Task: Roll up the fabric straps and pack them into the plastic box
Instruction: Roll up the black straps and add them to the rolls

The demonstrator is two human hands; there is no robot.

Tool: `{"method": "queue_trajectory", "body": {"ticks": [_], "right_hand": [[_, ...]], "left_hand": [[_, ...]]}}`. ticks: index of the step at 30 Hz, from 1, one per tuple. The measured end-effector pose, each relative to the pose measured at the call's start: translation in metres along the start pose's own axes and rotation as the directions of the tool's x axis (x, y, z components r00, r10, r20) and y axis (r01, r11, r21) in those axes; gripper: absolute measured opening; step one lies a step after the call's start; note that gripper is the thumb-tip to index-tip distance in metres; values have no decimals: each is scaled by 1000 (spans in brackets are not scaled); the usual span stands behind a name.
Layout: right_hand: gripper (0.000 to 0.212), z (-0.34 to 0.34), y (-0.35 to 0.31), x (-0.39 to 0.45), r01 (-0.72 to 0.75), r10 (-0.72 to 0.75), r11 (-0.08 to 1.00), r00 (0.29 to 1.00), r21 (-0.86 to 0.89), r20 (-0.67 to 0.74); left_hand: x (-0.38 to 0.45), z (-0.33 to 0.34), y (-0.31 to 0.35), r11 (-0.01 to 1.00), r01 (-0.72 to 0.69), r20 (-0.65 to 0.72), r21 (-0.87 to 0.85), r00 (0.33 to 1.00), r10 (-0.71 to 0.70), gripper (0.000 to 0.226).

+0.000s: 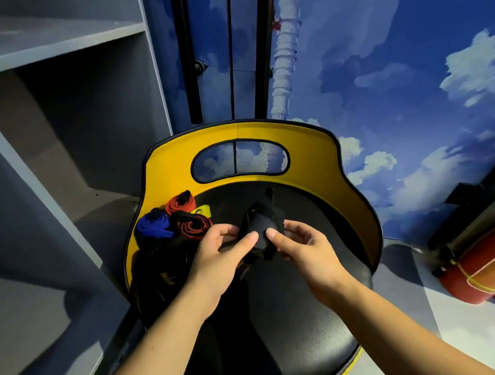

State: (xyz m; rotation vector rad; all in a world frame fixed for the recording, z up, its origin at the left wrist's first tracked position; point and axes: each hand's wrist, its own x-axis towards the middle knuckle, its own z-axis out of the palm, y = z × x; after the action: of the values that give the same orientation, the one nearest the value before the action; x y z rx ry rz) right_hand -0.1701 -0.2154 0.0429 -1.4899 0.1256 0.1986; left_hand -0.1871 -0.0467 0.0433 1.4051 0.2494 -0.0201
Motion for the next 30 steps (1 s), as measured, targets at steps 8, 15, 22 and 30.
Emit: {"method": "queue_trajectory", "body": {"ticks": [8,15,22,30], "right_hand": [[30,-5,-7,-6,0,-16,994,989,106,148],[26,-2,-9,-7,23,-42,990,989,136,140],[31,-9,-8,-3,140,-142,990,970,23,197],[29,-12,1,-1,239,-230,969,965,-66,128]], "left_hand": [[-4,5,-2,966,-136,48,218,991,129,43],[-4,4,-6,969,-122,1,217,992,125,44],[0,-2,-2,999,19,119,-40,993,-15,37],[0,-3,-5,1000,-9,90,7,996,8,29]]}}
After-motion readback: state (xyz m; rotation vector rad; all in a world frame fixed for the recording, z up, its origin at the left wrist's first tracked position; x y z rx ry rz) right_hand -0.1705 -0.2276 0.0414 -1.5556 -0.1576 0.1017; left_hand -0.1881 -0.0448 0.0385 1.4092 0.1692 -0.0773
